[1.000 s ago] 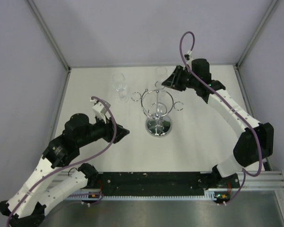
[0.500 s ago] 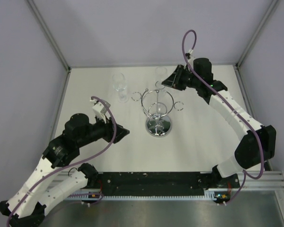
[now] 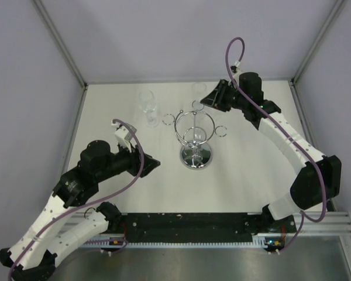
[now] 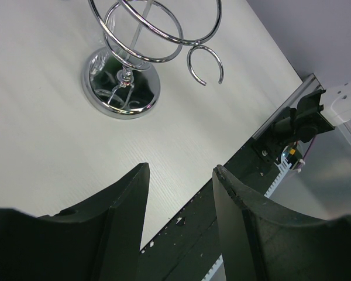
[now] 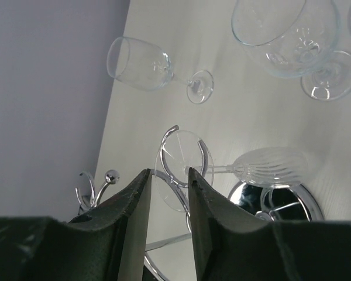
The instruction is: Take the wine glass off the wine glass rack
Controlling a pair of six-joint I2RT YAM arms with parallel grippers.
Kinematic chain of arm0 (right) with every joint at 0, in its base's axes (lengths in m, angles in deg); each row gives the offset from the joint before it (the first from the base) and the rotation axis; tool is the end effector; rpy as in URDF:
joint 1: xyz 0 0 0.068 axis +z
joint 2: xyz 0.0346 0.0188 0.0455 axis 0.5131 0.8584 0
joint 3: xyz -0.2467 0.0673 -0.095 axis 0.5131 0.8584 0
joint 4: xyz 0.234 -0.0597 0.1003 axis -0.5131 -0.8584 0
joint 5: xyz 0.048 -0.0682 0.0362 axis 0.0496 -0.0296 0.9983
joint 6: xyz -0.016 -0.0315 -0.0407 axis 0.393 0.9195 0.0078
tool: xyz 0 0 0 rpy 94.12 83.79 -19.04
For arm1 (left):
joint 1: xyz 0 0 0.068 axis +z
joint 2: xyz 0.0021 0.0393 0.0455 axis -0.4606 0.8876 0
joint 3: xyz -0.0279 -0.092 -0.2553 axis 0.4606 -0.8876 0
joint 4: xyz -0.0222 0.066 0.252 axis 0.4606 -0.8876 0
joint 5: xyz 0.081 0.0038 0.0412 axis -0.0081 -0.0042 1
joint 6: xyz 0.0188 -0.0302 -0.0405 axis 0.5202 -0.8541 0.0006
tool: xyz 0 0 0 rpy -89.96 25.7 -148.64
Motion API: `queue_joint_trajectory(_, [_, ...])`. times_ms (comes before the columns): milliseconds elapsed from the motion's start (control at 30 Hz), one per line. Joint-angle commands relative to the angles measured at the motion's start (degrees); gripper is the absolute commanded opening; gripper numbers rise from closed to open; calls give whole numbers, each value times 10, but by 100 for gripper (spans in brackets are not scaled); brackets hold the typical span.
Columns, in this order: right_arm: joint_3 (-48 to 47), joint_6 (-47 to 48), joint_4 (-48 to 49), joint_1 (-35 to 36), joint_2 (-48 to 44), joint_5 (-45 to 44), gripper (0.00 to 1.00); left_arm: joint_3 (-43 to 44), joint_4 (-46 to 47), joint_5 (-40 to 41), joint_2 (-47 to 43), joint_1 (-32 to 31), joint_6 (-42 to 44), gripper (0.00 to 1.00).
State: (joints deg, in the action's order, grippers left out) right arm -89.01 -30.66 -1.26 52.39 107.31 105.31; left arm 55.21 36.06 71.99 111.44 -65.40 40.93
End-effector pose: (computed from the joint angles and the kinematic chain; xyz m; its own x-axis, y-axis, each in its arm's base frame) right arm 0.3226 0.1421 0.3580 -0.7104 0.3574 -0.6063 -0.2816 0.6451 0.7103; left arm 0.0928 -0.0834 0.3640 -0.5573 -0.0633 -0.8279 0.6036 0.6538 -0.4563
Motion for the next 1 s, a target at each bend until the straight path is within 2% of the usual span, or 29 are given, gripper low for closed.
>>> queue_joint_trajectory(0, [-1, 26, -3, -5, -43, -55, 33, 1, 29, -6, 6, 1, 3, 53])
queue_joint_trajectory(267, [16, 45, -16, -5, -56, -101, 35, 1, 32, -7, 11, 1, 3, 53])
queue_joint_trajectory(967, [45, 2, 37, -5, -25, -35, 39, -3, 28, -3, 4, 1, 0, 53])
